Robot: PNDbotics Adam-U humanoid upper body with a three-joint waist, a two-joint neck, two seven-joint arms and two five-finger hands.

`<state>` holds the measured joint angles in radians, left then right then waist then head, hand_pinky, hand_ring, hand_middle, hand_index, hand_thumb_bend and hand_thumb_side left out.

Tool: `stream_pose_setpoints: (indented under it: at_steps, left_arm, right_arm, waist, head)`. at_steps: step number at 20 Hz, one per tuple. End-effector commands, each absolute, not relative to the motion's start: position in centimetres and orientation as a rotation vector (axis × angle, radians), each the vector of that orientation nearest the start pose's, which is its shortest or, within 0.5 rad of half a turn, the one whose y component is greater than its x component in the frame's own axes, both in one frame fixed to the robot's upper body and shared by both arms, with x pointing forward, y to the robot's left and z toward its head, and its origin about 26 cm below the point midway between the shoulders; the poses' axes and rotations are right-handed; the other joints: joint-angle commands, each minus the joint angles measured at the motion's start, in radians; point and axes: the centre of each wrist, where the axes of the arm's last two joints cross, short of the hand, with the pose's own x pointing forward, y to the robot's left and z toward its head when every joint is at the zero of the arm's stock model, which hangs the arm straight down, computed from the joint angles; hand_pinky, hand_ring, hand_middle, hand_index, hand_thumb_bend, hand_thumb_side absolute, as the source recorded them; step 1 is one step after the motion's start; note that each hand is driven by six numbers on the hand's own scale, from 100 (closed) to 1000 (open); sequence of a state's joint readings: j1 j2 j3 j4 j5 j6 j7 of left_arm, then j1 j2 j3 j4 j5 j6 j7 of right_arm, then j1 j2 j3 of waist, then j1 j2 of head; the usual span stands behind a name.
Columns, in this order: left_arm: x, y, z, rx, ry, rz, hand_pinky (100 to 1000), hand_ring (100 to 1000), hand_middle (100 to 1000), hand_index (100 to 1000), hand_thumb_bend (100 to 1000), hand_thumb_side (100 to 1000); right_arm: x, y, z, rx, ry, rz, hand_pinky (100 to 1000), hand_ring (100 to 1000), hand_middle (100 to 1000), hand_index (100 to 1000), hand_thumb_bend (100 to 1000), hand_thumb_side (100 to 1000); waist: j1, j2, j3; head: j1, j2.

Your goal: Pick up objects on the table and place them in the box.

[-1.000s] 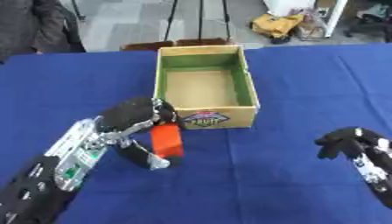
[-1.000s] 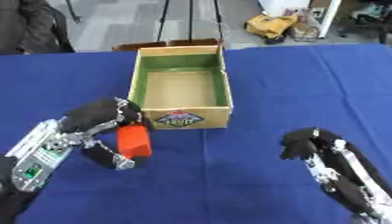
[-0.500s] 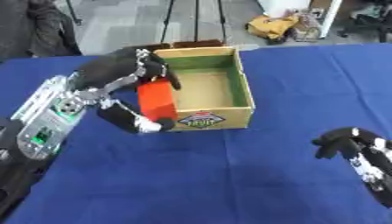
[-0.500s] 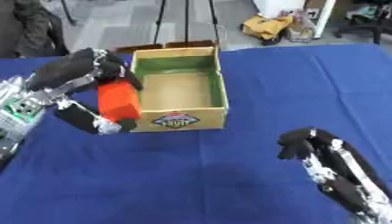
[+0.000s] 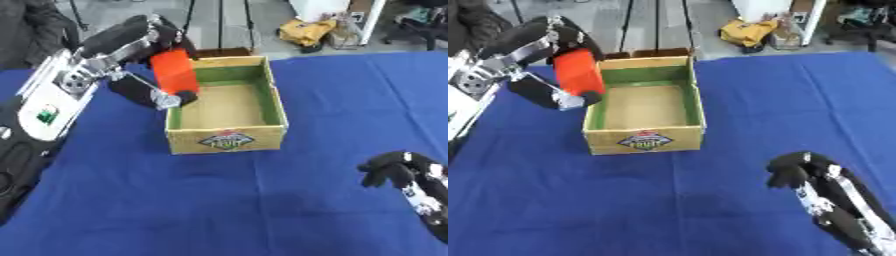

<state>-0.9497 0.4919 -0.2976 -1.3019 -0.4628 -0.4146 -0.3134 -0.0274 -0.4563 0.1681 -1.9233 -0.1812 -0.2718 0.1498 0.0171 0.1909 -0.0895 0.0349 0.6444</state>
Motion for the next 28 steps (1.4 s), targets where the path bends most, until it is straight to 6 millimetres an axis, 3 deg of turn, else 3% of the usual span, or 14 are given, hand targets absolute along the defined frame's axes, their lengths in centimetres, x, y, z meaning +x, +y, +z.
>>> stream_pose_setpoints:
  at_steps: [1, 5, 11, 28]
  left_arm:
    - [44.5, 22.1, 27.6, -0.758, 2.759, 2.055, 133, 208, 236, 490, 100, 148]
    - [45.5, 22.6, 27.5, -0.833, 2.784, 2.063, 160, 228, 256, 510, 100, 163]
    - [47.2, 22.7, 25.8, -0.912, 2.775, 2.091, 186, 248, 276, 528, 100, 171]
    - [48.3, 20.8, 21.3, -0.898, 2.652, 2.243, 266, 317, 342, 594, 100, 217]
  right_arm:
    - [26.9, -27.5, 11.2, 0.168, -2.11, 0.633, 761, 526, 413, 694, 100, 594]
    - [27.0, -27.3, 11.3, 0.176, -2.111, 0.649, 762, 526, 412, 694, 100, 599]
    - [27.1, -27.0, 11.5, 0.189, -2.114, 0.671, 762, 526, 412, 694, 100, 602]
    - [27.2, -26.8, 11.5, 0.203, -2.111, 0.684, 763, 527, 412, 695, 100, 606]
  waist:
    - [-0.002, -0.012, -0.001]
    - [0.004, -0.001, -0.022]
    - [0.01, 0.01, -0.043]
    - [0.012, 0.017, -0.057]
  head:
    - [0.004, -0.013]
    - [0.009, -0.028]
    - [0.016, -0.044]
    - [0.025, -0.051]
